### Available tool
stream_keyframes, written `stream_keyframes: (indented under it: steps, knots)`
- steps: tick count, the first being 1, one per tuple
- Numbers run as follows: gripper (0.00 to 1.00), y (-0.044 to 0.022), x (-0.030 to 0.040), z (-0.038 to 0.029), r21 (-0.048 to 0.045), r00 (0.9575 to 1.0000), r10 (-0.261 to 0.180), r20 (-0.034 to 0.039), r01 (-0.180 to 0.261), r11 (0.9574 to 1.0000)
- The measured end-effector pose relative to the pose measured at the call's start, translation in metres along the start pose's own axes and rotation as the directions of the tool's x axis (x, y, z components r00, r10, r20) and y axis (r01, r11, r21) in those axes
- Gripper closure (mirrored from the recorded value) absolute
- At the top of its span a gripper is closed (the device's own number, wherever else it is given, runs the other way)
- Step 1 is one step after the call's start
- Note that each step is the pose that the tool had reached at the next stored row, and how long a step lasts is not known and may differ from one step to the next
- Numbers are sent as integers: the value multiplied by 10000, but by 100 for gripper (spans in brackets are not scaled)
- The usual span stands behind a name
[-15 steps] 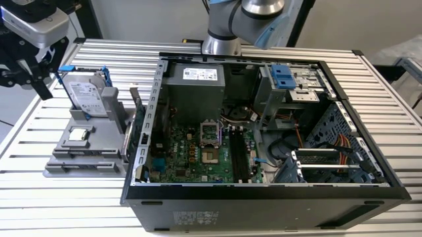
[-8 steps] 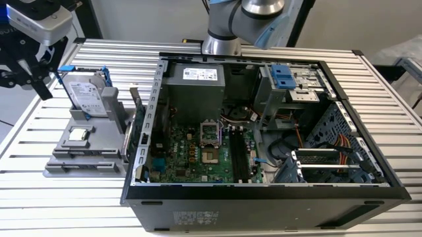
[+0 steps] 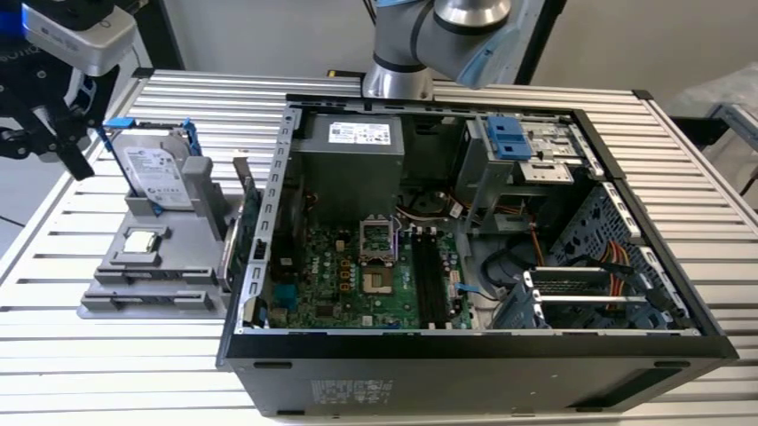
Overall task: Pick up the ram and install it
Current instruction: 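Pick up the ram and move it above insertion slot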
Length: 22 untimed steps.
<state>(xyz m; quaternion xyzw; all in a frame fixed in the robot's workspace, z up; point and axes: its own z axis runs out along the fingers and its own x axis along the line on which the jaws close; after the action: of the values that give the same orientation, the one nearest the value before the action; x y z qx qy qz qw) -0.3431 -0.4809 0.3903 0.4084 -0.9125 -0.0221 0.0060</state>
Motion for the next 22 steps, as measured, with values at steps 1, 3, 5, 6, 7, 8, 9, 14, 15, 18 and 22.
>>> stream_keyframes:
  steps: [1, 3, 5, 6, 7, 8, 9, 14, 15, 18, 22]
  knots:
    - [100, 0, 0, 0, 0, 9999, -114, -5, 114, 9999]
    - [100, 0, 0, 0, -2, 9994, -334, -15, 334, 9994]
    - [100, 1, -1, 0, -2, 9985, -554, -27, 554, 9985]
    - [100, 1, -1, 0, -3, 9978, -655, -32, 655, 9979]
    - [100, 2, -1, 0, -3, 9970, -768, -38, 768, 9970]
    - [100, 2, -1, 0, -4, 9961, -878, -44, 878, 9961]
    - [100, 2, -1, 0, -5, 9951, -992, -49, 992, 9951]
    - [100, 4, -2, 1, -10, 9875, -1571, -78, 1571, 9876]
    - [100, 4, -3, 0, -11, 9856, -1688, -84, 1687, 9857]
    - [100, 5, -3, 1, -15, 9792, -2028, -102, 2028, 9792]
    - [100, 7, -4, 0, -21, 9682, -2499, -126, 2499, 9683]
